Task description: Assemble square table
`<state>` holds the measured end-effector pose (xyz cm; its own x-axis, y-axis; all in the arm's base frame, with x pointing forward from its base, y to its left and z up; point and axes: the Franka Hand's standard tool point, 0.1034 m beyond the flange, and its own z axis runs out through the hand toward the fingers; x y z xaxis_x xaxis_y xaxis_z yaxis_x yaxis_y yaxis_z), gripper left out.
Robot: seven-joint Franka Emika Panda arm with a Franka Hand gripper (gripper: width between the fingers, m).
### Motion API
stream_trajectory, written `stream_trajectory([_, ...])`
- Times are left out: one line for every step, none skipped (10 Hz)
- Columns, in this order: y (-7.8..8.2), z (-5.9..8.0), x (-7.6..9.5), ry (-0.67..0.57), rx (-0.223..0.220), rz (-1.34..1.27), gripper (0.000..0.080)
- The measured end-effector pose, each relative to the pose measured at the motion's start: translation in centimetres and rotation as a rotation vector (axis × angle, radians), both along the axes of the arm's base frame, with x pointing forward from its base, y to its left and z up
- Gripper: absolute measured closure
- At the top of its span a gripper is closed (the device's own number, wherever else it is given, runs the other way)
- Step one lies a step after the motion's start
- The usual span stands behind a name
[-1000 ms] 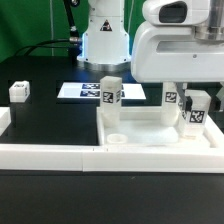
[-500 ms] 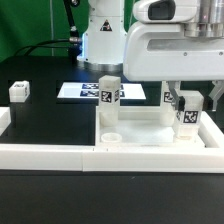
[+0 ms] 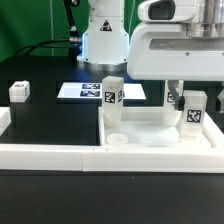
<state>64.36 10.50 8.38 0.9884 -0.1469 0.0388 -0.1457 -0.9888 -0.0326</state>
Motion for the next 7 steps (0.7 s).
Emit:
stream_trajectory([0.0, 0.0, 0.0, 0.0, 0.0, 0.0, 0.0257])
stream_trajectory([0.0, 0.0, 0.0, 0.0, 0.0, 0.0, 0.018])
stream_trajectory([-0.2, -0.2, -0.1, 0.004, 0.002, -0.003, 0.0156])
stream_trajectory([-0.5, -0.5, -0.5, 0.014, 0.007, -0.01, 0.0156])
stream_trajectory([-0.3, -0.9, -1.1, 0.026, 0.006, -0.007, 0.015])
stream_trajectory([0.0, -1.3, -1.9, 0.034, 0.005, -0.002, 0.015])
stream_trajectory([0.0, -1.5, -2.3, 0.04, 0.004, 0.0, 0.015])
